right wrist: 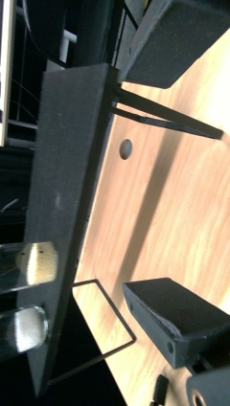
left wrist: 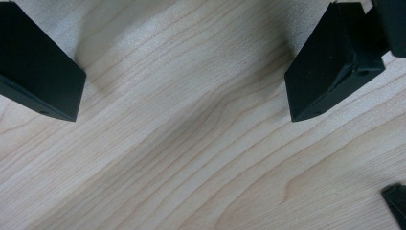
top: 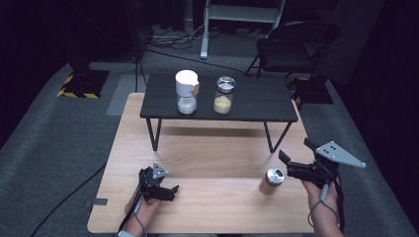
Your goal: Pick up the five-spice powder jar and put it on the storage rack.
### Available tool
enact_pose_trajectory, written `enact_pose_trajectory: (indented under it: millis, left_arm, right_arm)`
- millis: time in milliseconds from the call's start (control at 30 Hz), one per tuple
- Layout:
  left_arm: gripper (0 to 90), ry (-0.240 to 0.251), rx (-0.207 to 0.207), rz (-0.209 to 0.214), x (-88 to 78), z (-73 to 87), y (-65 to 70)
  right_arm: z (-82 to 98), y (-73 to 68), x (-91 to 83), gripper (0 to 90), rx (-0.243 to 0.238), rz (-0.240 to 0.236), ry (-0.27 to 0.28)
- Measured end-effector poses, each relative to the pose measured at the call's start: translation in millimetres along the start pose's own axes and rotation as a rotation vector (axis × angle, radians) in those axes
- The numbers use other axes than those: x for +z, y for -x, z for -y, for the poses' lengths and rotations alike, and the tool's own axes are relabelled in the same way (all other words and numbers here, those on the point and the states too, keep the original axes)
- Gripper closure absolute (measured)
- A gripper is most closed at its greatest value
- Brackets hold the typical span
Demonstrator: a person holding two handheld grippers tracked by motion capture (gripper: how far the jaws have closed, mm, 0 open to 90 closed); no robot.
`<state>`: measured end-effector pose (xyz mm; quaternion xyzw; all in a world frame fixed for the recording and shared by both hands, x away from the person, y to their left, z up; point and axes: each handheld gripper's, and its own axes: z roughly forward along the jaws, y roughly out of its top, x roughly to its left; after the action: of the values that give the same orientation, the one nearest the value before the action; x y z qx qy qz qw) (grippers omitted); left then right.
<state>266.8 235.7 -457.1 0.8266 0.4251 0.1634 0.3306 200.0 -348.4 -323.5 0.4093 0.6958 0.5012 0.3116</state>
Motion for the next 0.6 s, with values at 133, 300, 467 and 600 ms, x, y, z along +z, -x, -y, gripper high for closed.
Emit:
enact_pose_trajectory:
  millis: [133, 300, 467, 600]
  left_arm:
    - [0.2, 0.0, -0.003, 0.0, 0.0, 0.1, 0.3]
    - [0.3, 0.001, -0.003, 0.0, 0.0, 0.1, 0.3]
    - [0.3, 0.001, -0.003, -0.001, 0.0, 0.2, 0.3]
    - [0.3, 0.0, -0.003, 0.0, 0.0, 0.1, 0.3]
  right_arm:
    - [13.6, 2.8, 1.9, 2.6, 0.002, -0.015, -0.02]
    - [30.7, 4.4, 5.4, 2.6, 0.019, -0.015, -0.045]
    - [47.3, 4.1, 9.4, 2.6, 0.019, -0.019, -0.064]
    - [59.7, 3.9, 12.5, 2.6, 0.023, -0.025, -0.076]
